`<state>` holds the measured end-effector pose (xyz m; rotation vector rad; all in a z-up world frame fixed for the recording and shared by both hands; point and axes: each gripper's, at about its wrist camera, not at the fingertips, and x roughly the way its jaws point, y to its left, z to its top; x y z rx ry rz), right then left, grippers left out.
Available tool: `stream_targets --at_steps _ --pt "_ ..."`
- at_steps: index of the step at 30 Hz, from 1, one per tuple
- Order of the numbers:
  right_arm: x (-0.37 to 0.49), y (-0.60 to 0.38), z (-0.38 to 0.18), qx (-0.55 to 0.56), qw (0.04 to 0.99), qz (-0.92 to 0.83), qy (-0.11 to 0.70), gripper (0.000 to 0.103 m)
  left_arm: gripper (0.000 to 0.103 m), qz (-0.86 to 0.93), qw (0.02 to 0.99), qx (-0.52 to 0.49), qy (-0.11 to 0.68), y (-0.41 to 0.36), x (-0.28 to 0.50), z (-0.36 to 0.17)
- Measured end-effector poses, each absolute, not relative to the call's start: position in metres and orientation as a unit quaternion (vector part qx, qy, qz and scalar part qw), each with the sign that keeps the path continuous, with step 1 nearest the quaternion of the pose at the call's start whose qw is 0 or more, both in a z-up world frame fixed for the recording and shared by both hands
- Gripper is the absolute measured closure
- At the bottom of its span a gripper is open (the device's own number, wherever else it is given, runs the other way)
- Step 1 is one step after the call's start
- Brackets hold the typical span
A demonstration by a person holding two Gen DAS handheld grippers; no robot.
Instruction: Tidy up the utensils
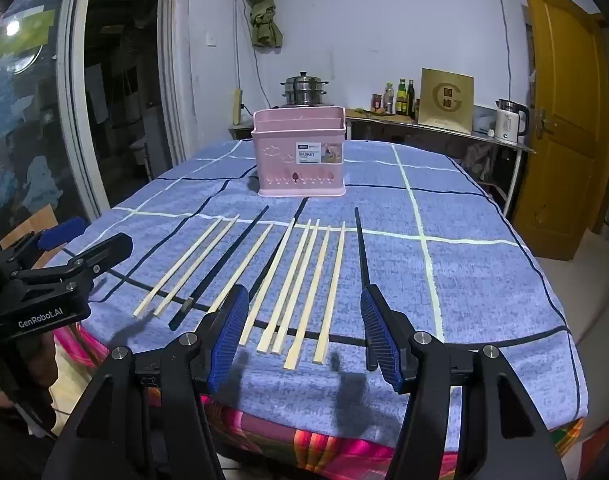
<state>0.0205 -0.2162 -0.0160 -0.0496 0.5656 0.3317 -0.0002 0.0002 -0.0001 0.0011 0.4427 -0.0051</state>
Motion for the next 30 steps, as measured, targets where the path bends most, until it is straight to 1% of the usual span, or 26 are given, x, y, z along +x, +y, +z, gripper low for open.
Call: stream_targets --at_steps 30 --pt "0.02 -0.2183 -0.0106 -0.021 0.947 0.164 0.275 0.044 0.005 -0.003 0.974 0.002 0.225 0.0 0.0005 -0.0001"
